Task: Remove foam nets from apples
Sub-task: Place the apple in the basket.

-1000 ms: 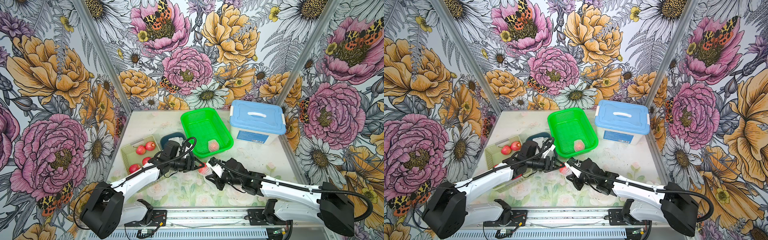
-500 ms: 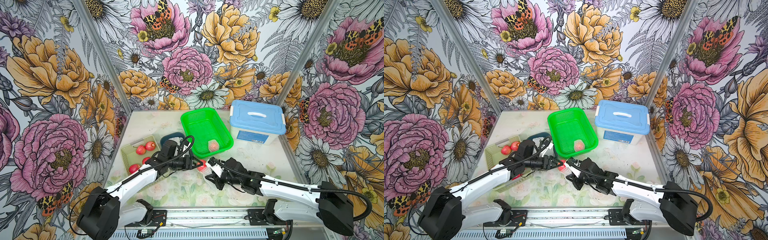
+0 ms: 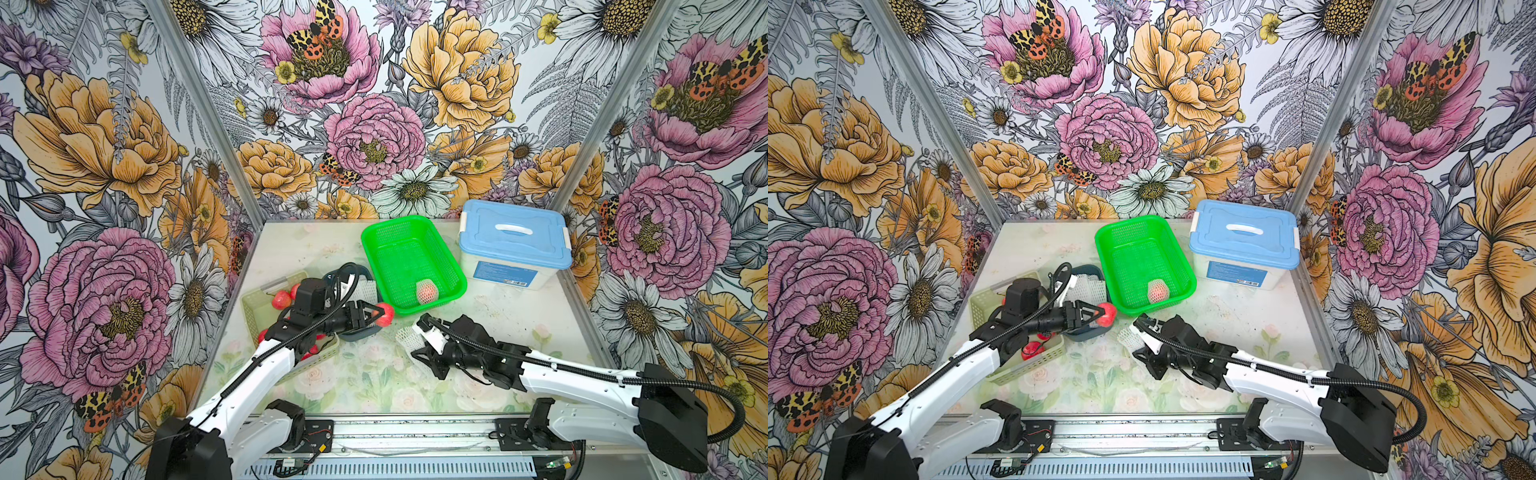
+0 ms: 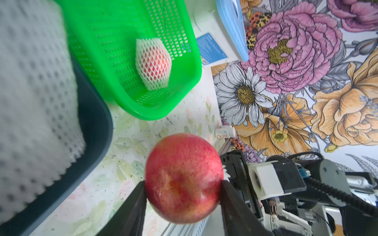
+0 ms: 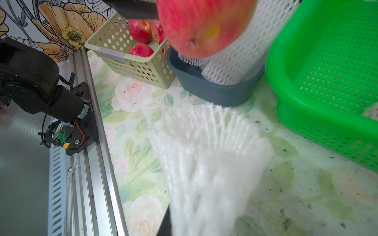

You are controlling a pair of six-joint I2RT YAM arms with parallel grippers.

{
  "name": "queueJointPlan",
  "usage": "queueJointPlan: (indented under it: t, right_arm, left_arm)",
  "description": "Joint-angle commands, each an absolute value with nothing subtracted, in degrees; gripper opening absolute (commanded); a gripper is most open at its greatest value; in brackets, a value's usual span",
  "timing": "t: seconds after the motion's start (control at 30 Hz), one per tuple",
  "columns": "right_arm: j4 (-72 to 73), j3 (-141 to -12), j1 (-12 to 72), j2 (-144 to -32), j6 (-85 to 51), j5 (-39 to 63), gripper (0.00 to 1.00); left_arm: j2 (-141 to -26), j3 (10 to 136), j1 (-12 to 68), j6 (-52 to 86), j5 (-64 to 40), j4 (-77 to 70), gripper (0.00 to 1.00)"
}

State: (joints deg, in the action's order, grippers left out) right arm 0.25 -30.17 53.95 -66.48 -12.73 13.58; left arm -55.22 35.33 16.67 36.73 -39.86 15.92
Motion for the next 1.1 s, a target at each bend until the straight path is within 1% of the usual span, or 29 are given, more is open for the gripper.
queueJointPlan:
  t: [0.0, 0.1, 0.2, 0.27, 0.43, 0.6, 0.63, 0.7, 0.8, 1.0, 1.07]
  right_arm:
    - [2.50, -29.92, 53.31, -67.72, -12.13, 12.70, 0.15]
    - [3.31, -32.12, 52.59, -69.32, -13.46, 10.05, 0.15]
    - [2.54, -37.45, 52.21, -72.53, -13.54, 10.94, 0.16]
    - [0.94, -41.54, 52.21, -75.46, -13.24, 10.67, 0.16]
    - [-0.53, -50.75, 52.15, -83.51, -13.03, 8.99, 0.16]
    - [0.04, -60.48, 51.94, -92.40, -15.94, 8.53, 0.16]
    - [0.24, -62.12, 51.94, -94.06, -16.52, 8.79, 0.16]
    - [0.40, -66.47, 51.86, -97.95, -17.79, 9.13, 0.16]
    - [-0.66, -71.84, 51.86, -102.54, -18.84, 9.62, 0.16]
    - [-1.09, -78.14, 51.70, -107.78, -19.57, 12.19, 0.16]
    - [-1.32, -80.07, 51.44, -109.95, -20.22, 12.64, 0.17]
  left_arm:
    - [-48.96, 34.41, 10.76, 36.91, -32.83, 23.27, 0.56]
    - [-44.09, 34.28, 5.11, 37.40, -28.58, 28.53, 0.56]
    - [-41.23, 34.63, 1.52, 38.82, -22.16, 33.37, 0.56]
    - [-40.33, 34.37, -0.69, 39.86, -20.16, 34.92, 0.56]
    - [-41.16, 33.52, -3.84, 42.04, -15.38, 36.92, 0.56]
    - [-44.20, 34.12, -5.55, 41.81, -11.81, 37.18, 0.57]
    - [-44.69, 34.47, -5.78, 41.39, -11.15, 37.18, 0.58]
    - [-46.44, 35.58, -6.36, 40.37, -10.26, 37.18, 0.67]
    - [-48.62, 37.65, -6.70, 39.35, -9.92, 37.18, 0.75]
    - [-50.45, 40.70, -6.90, 37.51, -11.34, 37.22, 0.86]
    - [-50.47, 41.66, -6.94, 36.35, -13.86, 35.95, 0.89]
